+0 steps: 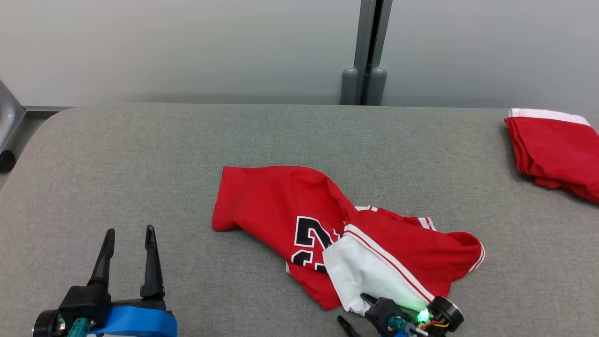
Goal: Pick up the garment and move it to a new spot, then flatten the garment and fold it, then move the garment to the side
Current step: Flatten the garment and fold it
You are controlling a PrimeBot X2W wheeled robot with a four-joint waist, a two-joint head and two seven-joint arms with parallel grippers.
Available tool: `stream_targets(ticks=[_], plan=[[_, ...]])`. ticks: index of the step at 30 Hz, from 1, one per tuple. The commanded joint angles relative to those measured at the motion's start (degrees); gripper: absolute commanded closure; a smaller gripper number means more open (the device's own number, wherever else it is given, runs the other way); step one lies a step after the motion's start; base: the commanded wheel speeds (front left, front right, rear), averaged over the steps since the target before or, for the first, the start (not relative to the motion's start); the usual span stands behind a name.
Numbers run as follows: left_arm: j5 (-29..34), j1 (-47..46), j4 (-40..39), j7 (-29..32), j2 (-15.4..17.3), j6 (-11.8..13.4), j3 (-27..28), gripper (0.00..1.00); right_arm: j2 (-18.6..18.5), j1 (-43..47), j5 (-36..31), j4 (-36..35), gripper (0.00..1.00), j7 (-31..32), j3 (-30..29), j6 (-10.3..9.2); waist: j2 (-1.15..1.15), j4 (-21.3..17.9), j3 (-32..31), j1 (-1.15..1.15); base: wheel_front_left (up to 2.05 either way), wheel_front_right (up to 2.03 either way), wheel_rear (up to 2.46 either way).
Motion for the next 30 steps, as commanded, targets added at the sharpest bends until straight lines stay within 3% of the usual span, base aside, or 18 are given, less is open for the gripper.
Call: stream_targets(ticks=[1, 2, 3, 4, 5, 14, 24, 30], plan=[[0.35, -0.90, 0.07, -0.14, -0.11, -0.12, 0.03, 0.00, -0.56, -0.16, 0.03, 1.57, 0.00, 0.72, -0.43, -0.13, 0.00, 0.01, -0.01, 0.00, 0.00, 0.00, 0.00], [0.34, -0.89, 0.10, -0.14, -0.15, -0.14, 0.07, 0.00, -0.74, -0.56, -0.39, 2.69, 0.00, 0.88, -1.29, -0.16, 0.00, 0.02, -0.03, 0.00, 0.00, 0.00, 0.00], [0.36, -0.86, 0.11, -0.14, -0.18, -0.16, 0.10, 0.00, -0.90, -0.98, -0.82, 3.79, 0.33, 1.23, -2.14, -0.20, 0.00, 0.01, -0.07, 0.00, 0.00, 0.00, 0.00], [0.37, -0.80, 0.15, -0.14, -0.20, -0.16, 0.15, 0.00, -1.02, -1.20, -0.93, 4.84, 0.78, 1.39, -3.07, -0.25, 0.00, 0.00, -0.13, 0.00, 0.00, 0.00, 0.00], [0.37, -0.68, 0.17, -0.14, -0.23, -0.18, 0.22, 0.00, -1.08, -1.27, -0.91, 5.67, 1.00, 1.15, -4.02, -0.41, 0.00, -0.06, -0.27, 0.00, 0.00, 0.00, 0.00], [0.69, 1.42, 0.44, -0.14, -0.27, -0.41, 0.51, 0.00, -0.47, -0.06, 1.17, 2.77, 1.00, -5.96, -13.33, -0.11, 0.00, -2.18, -2.35, 0.00, 0.00, 0.00, 0.00], [0.21, 2.43, 0.77, -0.14, -0.33, -0.64, -0.43, 0.00, -3.46, 11.06, 4.05, -16.45, 1.00, -6.82, -19.90, -0.10, 0.00, -6.00, -4.17, 0.00, 0.00, 0.00, 0.00], [-0.10, 2.11, 0.91, -0.14, -0.32, -0.67, -1.29, 0.00, -6.09, 19.29, 5.50, -24.75, 1.00, -2.64, -22.76, -0.10, 0.00, -6.81, -3.93, 0.00, 0.00, 0.00, 0.00]])
